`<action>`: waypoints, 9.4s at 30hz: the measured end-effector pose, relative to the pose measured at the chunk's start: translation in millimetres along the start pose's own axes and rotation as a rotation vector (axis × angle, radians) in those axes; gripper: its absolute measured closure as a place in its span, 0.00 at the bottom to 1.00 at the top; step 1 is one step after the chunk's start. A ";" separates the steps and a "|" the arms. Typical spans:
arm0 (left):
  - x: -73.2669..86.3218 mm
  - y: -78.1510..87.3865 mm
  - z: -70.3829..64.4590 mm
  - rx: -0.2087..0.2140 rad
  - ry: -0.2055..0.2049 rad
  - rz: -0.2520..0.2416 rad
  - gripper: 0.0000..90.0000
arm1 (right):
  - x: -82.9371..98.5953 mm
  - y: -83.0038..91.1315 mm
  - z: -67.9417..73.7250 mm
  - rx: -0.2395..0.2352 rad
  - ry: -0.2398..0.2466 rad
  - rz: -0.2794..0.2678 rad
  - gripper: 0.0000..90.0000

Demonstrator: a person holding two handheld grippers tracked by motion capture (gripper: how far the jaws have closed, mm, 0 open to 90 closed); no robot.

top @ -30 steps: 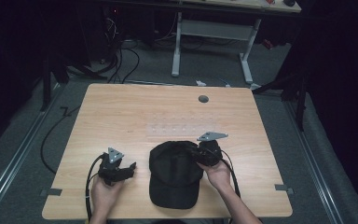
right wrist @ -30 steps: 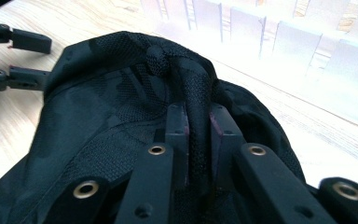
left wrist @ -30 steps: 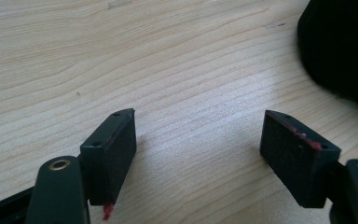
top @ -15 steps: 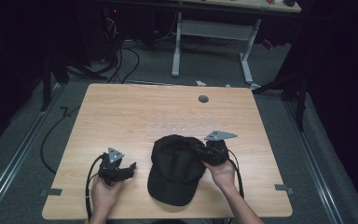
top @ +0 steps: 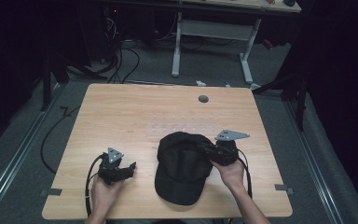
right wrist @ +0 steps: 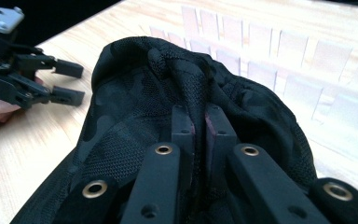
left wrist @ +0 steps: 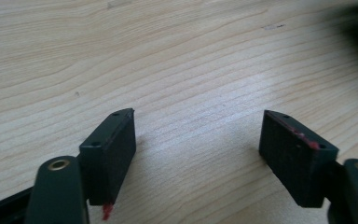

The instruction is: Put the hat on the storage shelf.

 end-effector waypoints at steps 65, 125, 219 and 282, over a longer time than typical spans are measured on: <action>-48.6 18.7 -127.6 0.579 0.103 0.280 0.10 | -35.9 21.6 21.2 -0.109 0.159 -0.074 0.94; -42.9 47.2 -138.0 0.799 0.102 0.408 0.74 | -65.2 12.2 25.9 -0.131 0.231 -0.161 0.90; -154.9 35.8 -97.6 0.459 -0.038 -0.150 0.87 | 90.5 -5.3 -64.5 0.369 -0.084 0.096 0.51; -114.4 -66.2 -74.2 0.196 -0.192 -0.094 0.81 | 91.0 -7.3 -62.3 0.372 -0.057 0.110 0.41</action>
Point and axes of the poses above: each handheld gripper's, and its own axes: y roughly backward along the jaws, x roughly out of its underside, z roughly to its left, the point moved 6 cm from there along -y, roughly forward along the jaws, and after that the axes turned 8 degrees about -y, right-handed, at the moved point
